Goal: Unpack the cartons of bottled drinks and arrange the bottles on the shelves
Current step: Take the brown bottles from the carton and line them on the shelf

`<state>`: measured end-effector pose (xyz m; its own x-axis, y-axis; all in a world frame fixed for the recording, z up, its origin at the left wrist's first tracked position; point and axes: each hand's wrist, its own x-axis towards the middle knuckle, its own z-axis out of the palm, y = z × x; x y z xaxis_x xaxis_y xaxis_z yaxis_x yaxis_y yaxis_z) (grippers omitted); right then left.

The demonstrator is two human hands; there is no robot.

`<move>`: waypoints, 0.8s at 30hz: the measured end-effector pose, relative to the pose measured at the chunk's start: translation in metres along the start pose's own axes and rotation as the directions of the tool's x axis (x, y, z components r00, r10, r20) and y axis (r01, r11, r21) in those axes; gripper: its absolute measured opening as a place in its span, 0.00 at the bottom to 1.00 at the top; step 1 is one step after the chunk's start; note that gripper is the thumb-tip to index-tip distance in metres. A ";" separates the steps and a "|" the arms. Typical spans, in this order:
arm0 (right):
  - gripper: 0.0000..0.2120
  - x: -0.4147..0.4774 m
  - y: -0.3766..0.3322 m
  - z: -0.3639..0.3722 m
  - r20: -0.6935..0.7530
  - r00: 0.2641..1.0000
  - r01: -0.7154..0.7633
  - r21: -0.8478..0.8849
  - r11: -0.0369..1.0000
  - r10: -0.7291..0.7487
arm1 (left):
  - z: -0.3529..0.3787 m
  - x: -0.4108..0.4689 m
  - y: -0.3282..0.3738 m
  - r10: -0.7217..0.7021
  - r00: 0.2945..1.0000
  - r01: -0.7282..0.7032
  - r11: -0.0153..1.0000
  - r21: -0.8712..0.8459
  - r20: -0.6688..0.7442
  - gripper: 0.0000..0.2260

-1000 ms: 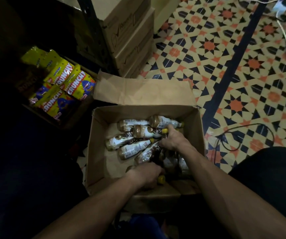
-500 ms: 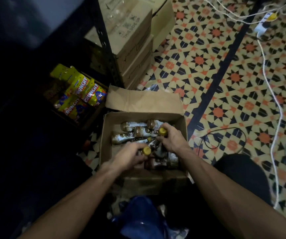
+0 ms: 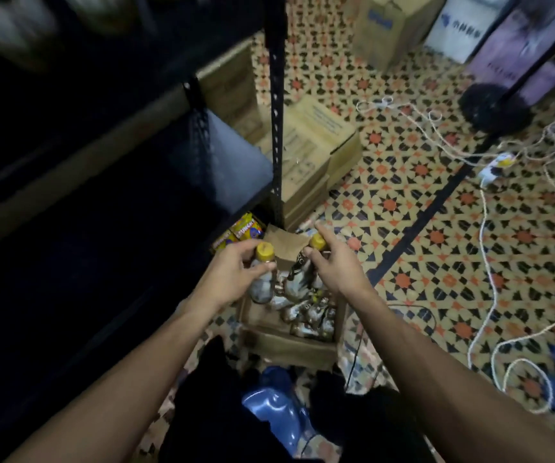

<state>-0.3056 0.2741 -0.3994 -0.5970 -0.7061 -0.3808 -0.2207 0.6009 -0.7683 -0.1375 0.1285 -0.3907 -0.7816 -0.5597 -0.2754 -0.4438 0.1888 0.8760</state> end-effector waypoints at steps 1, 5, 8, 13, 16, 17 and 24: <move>0.30 -0.011 -0.025 -0.014 -0.001 1.000 0.022 -0.003 1.000 -0.022 | -0.012 -0.012 0.025 0.001 1.000 -0.001 1.000 0.003 -0.023 0.11; 0.29 -0.031 -0.091 -0.053 -0.043 0.987 0.156 0.071 0.985 -0.154 | -0.045 -0.043 0.090 0.019 0.993 -0.020 1.000 -0.006 -0.120 0.12; 0.21 -0.035 -0.123 -0.072 -0.078 0.960 0.274 0.079 0.958 -0.269 | -0.063 -0.060 0.126 0.060 0.980 -0.048 0.997 0.067 -0.191 0.12; 0.11 -0.044 -0.176 -0.090 -0.133 0.898 0.439 0.191 0.878 -0.420 | -0.091 -0.094 0.178 0.141 0.942 -0.112 0.988 0.108 -0.304 0.13; 0.09 -0.053 -0.212 -0.094 -0.160 0.854 0.520 0.249 0.817 -0.495 | -0.111 -0.115 0.205 0.184 0.926 -0.138 0.978 0.159 -0.330 0.13; 0.09 -0.059 -0.226 -0.095 -0.159 0.831 0.557 0.252 0.791 -0.534 | -0.119 -0.126 0.216 0.190 0.921 -0.131 0.973 0.189 -0.339 0.12; 0.10 -0.100 -0.313 -0.085 -0.076 0.696 0.691 0.344 0.636 -0.714 | -0.163 -0.195 0.263 0.257 0.838 -0.093 0.937 0.338 -0.482 0.09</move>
<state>-0.2424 0.1881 -0.0773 -0.3163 -0.8920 0.3228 -0.2874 -0.2342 -0.9287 -0.0305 0.1557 -0.0419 -0.5578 -0.8091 0.1850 -0.4912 0.5015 0.7122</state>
